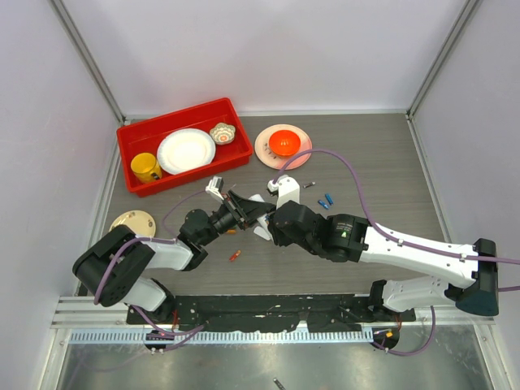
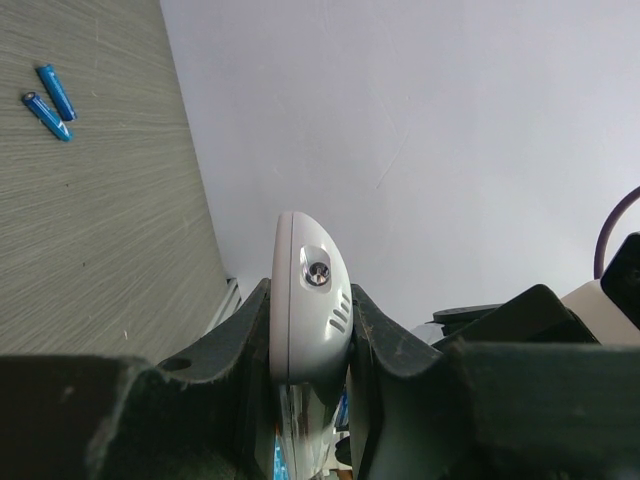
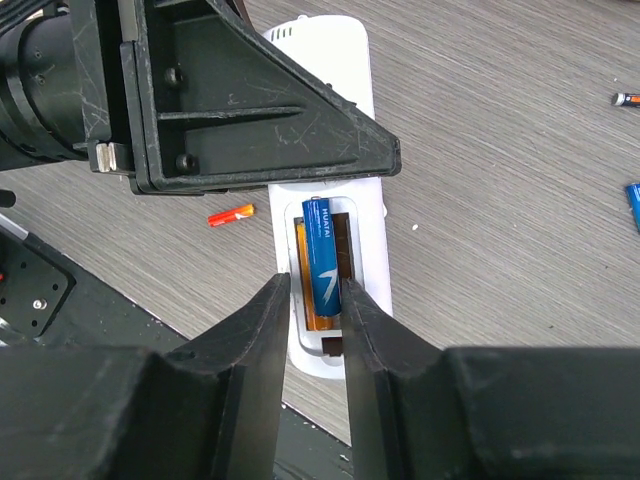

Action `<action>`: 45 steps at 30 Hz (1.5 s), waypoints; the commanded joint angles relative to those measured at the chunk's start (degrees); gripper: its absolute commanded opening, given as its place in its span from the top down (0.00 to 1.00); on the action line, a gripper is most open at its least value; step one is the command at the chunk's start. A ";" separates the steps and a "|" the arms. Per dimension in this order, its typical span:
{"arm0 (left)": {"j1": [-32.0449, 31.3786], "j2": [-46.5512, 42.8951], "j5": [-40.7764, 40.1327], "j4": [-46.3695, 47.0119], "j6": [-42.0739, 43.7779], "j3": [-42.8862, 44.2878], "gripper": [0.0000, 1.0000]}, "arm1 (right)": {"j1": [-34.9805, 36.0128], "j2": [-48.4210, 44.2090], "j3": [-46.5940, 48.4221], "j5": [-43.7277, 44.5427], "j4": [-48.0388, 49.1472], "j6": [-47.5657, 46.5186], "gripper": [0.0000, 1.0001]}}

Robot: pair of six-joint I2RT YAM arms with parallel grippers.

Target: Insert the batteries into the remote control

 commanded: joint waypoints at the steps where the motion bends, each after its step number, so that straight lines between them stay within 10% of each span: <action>1: -0.22 -1.53 0.95 5.28 0.34 0.85 1.00 | -0.68 -1.36 2.06 5.31 -2.24 -0.19 0.66; 24: -0.22 -1.09 0.77 5.28 0.43 0.94 1.00 | -0.59 -3.46 2.15 3.92 -0.41 -0.89 0.60; 37: -0.22 -0.03 3.05 7.29 0.61 1.20 1.00 | -2.34 -12.15 -4.43 0.22 10.06 4.09 0.34; 45: -0.14 2.60 6.75 13.62 -0.97 1.47 1.00 | -20.87 -17.97 -16.92 -30.93 22.53 15.80 0.26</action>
